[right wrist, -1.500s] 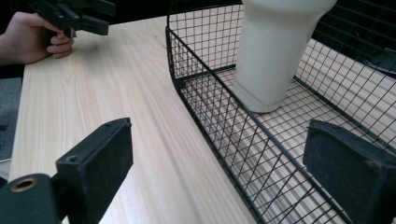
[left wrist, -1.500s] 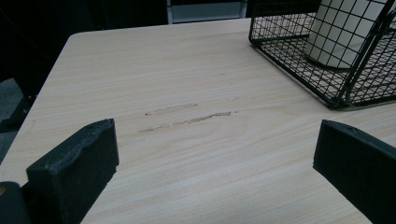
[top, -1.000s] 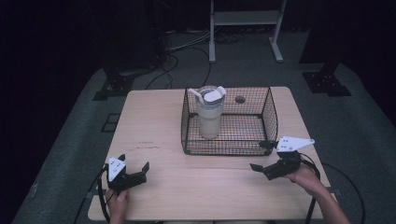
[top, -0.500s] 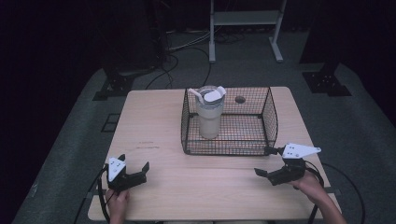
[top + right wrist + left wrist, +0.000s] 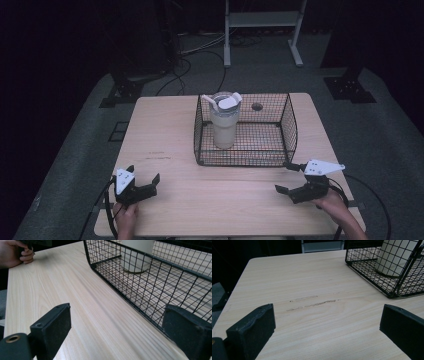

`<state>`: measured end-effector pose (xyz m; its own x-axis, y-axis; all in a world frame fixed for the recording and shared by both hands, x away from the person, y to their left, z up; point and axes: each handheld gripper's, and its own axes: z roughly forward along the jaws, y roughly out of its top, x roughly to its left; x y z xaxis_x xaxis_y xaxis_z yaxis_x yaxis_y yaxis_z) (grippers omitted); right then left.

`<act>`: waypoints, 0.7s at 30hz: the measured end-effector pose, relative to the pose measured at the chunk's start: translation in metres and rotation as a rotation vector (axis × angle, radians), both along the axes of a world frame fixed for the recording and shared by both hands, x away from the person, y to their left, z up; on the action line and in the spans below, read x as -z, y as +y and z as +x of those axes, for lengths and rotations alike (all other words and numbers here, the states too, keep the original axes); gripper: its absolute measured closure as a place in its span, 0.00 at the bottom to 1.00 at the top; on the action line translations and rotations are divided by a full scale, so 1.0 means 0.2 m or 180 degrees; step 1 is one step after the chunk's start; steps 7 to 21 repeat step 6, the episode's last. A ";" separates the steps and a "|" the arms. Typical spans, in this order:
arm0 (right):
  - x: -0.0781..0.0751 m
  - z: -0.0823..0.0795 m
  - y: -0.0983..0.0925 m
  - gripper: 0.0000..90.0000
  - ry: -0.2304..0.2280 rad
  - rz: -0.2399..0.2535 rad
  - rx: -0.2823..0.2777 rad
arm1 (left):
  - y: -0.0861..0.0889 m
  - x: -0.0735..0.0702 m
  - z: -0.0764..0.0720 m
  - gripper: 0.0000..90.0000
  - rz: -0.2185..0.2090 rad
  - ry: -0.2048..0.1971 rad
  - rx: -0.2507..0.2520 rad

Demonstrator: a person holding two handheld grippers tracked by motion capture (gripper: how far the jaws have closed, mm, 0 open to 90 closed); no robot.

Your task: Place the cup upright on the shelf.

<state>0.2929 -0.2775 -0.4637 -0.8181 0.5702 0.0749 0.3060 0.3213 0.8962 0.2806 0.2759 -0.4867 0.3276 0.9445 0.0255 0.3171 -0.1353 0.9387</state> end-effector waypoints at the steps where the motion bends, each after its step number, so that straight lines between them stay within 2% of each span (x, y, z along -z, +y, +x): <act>1: 0.01 0.00 0.00 0.09 0.0008 -0.0016 0.0011 | 0.00 0.00 0.00 0.00 0.0001 -0.0001 0.0001; 6: 0.03 -0.03 0.01 0.09 -0.0036 -0.0021 0.0064 | 0.00 0.00 0.00 0.00 0.0000 0.0008 0.0000; 21: 0.03 -0.03 0.01 0.09 -0.0036 -0.0021 0.0064 | 0.00 0.00 0.00 0.00 0.0000 0.0008 0.0000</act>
